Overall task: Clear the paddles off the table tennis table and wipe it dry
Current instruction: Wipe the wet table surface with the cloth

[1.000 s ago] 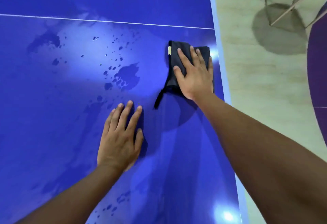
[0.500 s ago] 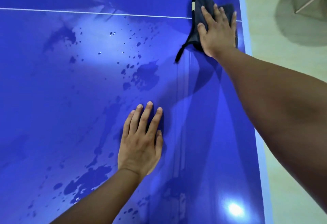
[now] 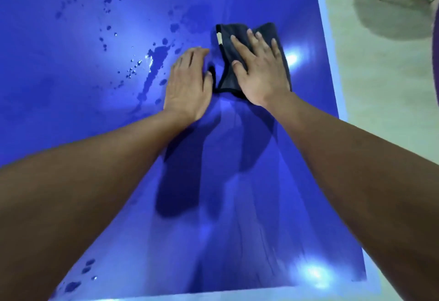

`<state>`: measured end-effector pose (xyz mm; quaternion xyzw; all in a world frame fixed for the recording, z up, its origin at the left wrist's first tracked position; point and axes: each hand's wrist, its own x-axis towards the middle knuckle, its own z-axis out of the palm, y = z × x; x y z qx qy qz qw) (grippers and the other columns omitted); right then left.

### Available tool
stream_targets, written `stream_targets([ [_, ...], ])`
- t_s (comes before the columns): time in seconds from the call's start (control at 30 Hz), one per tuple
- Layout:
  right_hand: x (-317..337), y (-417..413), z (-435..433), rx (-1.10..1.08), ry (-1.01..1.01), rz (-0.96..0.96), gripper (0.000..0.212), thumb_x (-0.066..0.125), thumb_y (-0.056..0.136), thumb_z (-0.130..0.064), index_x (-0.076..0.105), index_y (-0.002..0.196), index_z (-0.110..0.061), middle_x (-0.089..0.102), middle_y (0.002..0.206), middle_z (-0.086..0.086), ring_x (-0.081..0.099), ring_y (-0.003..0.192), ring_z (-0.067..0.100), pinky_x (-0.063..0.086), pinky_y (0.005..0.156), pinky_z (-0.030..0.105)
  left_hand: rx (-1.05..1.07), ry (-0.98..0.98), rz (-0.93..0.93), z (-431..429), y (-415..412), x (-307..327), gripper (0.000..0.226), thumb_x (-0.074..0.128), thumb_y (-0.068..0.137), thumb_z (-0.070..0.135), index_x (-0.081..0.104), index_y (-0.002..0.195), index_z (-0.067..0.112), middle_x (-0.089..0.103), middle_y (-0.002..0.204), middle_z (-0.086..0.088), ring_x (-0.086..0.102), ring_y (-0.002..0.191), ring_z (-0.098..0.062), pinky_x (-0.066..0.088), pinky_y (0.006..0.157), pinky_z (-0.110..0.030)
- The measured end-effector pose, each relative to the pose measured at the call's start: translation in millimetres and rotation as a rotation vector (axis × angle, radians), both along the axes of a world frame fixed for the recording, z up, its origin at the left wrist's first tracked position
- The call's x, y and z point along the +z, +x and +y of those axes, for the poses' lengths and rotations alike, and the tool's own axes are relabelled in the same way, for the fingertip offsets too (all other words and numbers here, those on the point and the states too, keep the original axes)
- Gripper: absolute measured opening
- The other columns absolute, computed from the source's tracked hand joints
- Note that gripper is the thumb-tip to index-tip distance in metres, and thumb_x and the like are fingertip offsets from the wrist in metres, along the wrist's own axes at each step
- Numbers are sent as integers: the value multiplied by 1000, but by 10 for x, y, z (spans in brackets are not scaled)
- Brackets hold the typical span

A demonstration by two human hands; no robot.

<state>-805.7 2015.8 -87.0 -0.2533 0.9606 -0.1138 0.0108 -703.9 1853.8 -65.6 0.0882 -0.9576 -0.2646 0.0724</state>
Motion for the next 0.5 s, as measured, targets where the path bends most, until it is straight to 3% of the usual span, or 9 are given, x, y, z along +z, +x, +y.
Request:
stream_targets([
  [0.1, 15, 636, 161, 2, -8, -25, 58, 31, 104, -45, 23, 161, -37, 15, 171, 1, 8, 158, 18, 0, 128, 45, 28, -80, 8, 29, 447, 9, 47, 40, 94, 14, 48, 140, 7, 48, 145, -13, 44, 134, -32, 31, 114, -42],
  [0.3, 68, 2167, 484, -16, -12, -70, 59, 35, 105, -44, 21, 162, -36, 13, 171, 1, 5, 158, 18, -3, 128, 45, -29, -153, -52, 326, 2173, -98, 48, 43, 98, 15, 44, 145, 9, 40, 155, -12, 33, 146, -33, 25, 120, -48],
  [0.5, 107, 3474, 789, -45, 13, -56, 59, 35, 105, -42, 23, 162, -32, 16, 170, 3, 8, 158, 20, 4, 128, 48, -41, -214, -112, 594, 3428, -145, 53, 39, 98, 23, 42, 150, 10, 34, 160, -13, 30, 149, -33, 22, 122, -49],
])
